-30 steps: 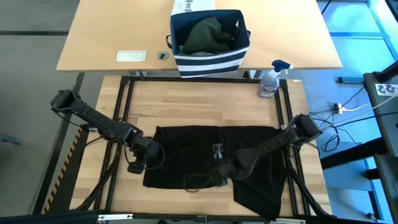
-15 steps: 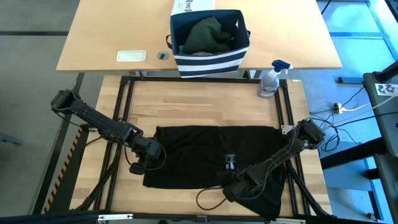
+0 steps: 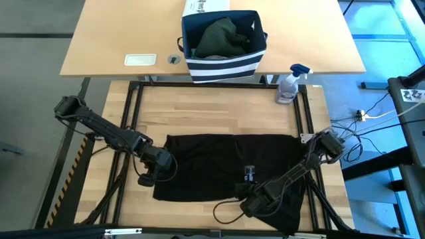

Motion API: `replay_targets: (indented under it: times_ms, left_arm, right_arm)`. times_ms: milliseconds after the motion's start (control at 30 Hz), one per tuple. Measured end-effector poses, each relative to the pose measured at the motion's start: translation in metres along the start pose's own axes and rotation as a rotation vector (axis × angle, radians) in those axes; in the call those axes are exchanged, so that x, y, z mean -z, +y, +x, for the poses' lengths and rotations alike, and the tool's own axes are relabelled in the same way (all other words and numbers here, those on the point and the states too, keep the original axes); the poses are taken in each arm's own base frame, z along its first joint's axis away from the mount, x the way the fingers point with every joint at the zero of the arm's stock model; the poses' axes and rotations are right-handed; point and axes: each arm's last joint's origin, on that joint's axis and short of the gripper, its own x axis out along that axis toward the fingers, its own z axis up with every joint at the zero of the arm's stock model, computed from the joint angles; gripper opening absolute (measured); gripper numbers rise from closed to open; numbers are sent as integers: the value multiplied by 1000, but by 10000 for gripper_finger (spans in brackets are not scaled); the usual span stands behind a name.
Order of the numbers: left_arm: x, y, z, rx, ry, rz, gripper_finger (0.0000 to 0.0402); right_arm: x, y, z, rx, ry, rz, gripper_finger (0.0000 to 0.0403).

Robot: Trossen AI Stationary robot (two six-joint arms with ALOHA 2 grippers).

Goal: Fold Laundry from Bin
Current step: Fold the black shirt

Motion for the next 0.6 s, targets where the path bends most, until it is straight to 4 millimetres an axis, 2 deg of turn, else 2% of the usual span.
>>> replay_targets:
  times_ms: [600]
  left_arm:
    - [0,0,0,0,0,-7,0]
  right_arm:
    - [8,5,-5,37,36,-10,137]
